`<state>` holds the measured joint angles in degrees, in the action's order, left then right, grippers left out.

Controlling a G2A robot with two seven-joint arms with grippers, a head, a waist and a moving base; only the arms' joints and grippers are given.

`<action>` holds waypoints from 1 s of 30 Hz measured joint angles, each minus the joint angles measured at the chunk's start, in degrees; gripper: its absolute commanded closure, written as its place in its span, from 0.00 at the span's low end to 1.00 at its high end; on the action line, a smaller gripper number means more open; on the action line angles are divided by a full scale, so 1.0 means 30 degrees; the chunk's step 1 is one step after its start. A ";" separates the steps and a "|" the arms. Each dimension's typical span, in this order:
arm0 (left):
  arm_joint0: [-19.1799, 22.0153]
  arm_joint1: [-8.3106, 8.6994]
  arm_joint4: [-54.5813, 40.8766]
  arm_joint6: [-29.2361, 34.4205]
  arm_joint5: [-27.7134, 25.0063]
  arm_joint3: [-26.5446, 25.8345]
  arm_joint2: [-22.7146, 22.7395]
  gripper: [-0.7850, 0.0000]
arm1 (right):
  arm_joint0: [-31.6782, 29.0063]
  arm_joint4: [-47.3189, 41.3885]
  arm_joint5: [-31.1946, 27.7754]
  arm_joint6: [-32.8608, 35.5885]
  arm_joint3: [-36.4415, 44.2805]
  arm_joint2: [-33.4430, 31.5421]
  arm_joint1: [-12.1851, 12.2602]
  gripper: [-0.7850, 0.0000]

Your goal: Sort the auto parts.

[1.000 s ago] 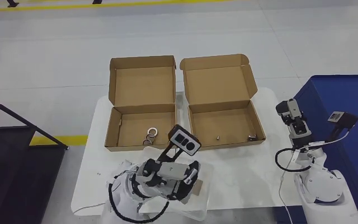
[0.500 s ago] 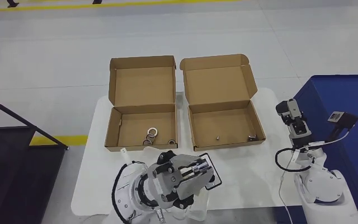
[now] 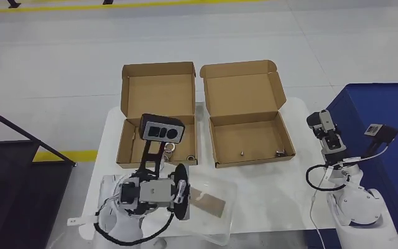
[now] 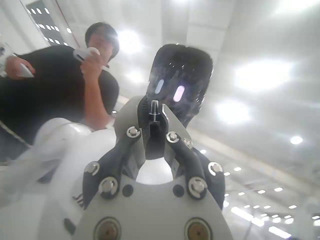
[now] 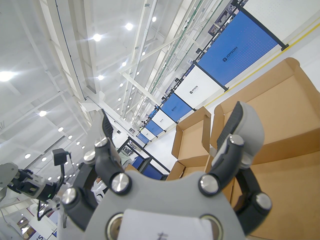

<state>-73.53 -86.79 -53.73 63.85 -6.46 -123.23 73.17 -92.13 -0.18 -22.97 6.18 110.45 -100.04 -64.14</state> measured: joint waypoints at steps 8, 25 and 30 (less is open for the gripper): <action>0.0365 0.0127 0.6139 0.0031 -0.7889 -0.0809 0.1793 1.00 | 0.0000 0.0000 0.0000 0.0000 0.0000 0.0000 0.0000 0.00; 0.3960 0.0381 1.8646 -0.1868 -0.7875 0.5274 -0.0372 1.00 | 0.0000 0.0000 0.0000 0.0000 0.0000 0.0000 0.0000 0.00; 0.4481 0.0420 1.9172 -0.1666 -0.7287 0.5966 -0.0572 1.00 | 0.0000 0.0000 0.0000 0.0000 0.0000 0.0000 0.0000 0.00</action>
<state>-60.08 -85.53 3.79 58.86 -28.32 -105.33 71.46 -92.13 -0.18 -22.97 6.18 110.45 -100.04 -64.14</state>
